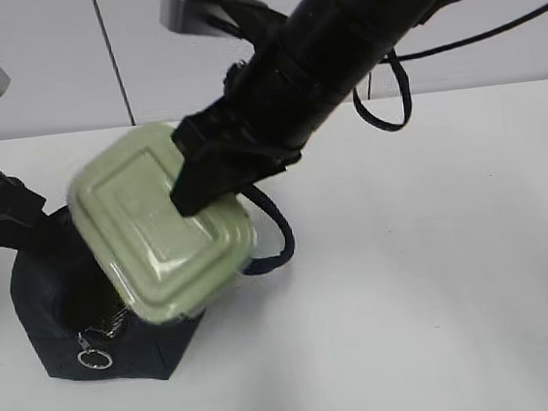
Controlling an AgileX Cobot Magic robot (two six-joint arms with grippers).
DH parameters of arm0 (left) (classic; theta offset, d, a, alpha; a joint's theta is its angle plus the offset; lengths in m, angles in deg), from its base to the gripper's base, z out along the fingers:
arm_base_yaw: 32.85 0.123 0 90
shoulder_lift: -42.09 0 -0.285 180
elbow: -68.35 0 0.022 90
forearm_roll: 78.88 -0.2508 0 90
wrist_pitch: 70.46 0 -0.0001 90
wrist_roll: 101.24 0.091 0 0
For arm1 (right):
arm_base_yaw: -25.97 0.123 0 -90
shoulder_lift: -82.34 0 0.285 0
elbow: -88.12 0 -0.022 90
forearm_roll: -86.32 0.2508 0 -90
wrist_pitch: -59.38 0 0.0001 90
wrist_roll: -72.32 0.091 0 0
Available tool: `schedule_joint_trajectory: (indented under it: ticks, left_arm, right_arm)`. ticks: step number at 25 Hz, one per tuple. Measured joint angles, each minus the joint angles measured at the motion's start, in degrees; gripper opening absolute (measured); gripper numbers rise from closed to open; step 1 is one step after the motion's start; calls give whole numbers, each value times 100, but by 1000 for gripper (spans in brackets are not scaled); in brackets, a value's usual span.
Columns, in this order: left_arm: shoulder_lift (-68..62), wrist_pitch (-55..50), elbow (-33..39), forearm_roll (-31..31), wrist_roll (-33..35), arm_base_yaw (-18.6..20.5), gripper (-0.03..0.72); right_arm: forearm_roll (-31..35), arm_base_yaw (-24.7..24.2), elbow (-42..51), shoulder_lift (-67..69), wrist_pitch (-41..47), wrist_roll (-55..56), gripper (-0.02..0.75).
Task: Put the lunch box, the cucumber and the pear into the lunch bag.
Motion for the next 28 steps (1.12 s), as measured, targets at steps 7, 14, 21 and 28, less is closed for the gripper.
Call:
schedule_joint_trajectory:
  ticks: [7,14,21,28]
  left_arm:
    - [0,-10,0,0,0,0,1]
    - [0,-10,0,5,0,0,1]
    - [0,6,0,10,0,0,1]
    - [0,12,0,16,0,0,1]
  right_arm:
    - [-1334,-20,-989,0,-222,879,304]
    - [-1832,-78,-1085,0,-480,1438,304]
    - [-405,-68,-1092,0,-1150,736,304]
    - [-81,14,-1122,400,-1290,518,304]
